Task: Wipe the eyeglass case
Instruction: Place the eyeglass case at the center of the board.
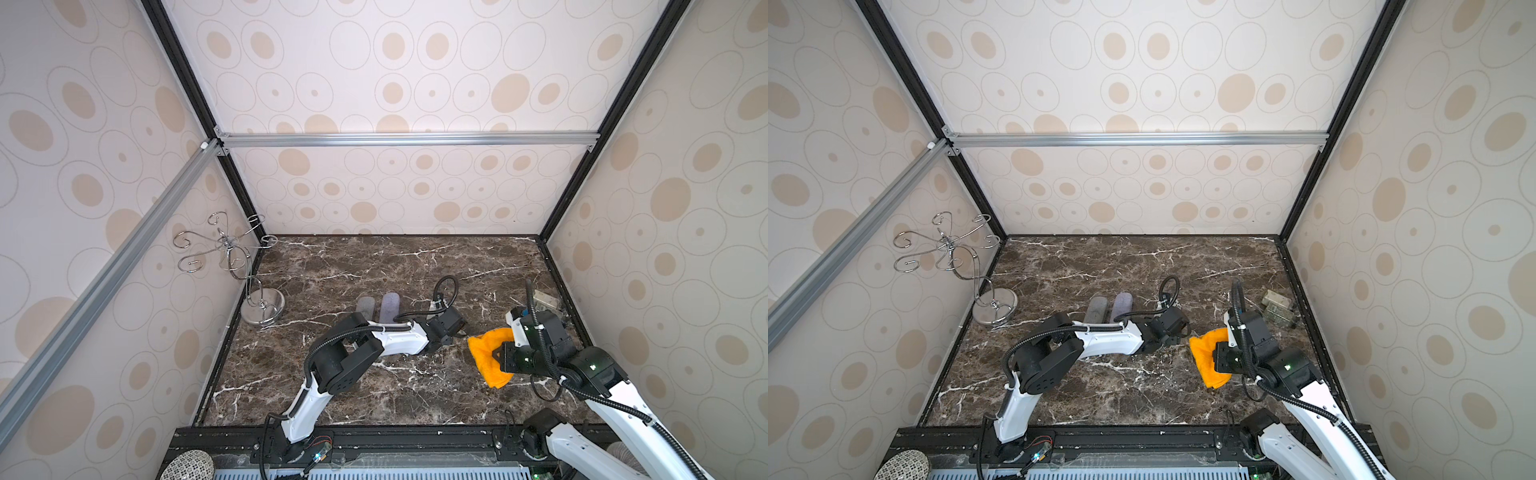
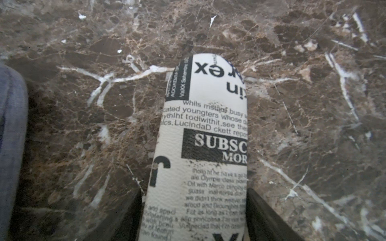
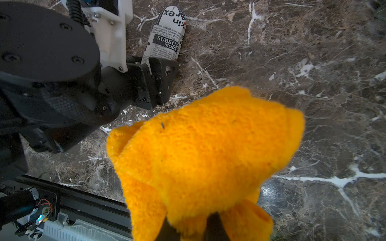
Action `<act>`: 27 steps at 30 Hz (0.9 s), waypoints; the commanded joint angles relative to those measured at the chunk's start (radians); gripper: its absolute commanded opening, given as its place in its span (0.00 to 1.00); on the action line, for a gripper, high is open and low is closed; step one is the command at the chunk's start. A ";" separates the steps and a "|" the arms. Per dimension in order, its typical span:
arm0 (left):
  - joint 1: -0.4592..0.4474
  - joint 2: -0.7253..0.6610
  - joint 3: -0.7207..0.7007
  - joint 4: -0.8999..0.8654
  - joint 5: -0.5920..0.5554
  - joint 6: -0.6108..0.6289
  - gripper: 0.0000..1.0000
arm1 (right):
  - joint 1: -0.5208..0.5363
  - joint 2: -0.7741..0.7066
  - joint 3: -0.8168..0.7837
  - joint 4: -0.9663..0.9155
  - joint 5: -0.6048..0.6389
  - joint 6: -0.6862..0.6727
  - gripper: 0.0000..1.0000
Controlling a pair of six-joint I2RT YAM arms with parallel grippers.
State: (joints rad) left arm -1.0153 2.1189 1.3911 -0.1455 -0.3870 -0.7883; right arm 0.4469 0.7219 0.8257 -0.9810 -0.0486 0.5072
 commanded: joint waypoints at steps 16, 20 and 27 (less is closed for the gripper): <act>0.009 -0.391 -0.252 0.051 0.012 0.182 0.86 | -0.003 -0.048 -0.014 0.061 -0.083 -0.079 0.00; 0.011 -0.495 -0.319 0.009 -0.026 0.226 0.92 | -0.004 -0.034 -0.033 0.103 -0.110 -0.084 0.00; 0.099 -0.621 -0.484 0.053 0.026 0.229 0.96 | -0.001 -0.002 -0.034 0.143 -0.157 -0.089 0.00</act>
State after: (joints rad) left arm -0.9657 1.5200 0.9356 -0.0887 -0.3626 -0.5808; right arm 0.4465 0.7189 0.7948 -0.8742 -0.1761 0.4332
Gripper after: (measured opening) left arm 0.964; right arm 0.134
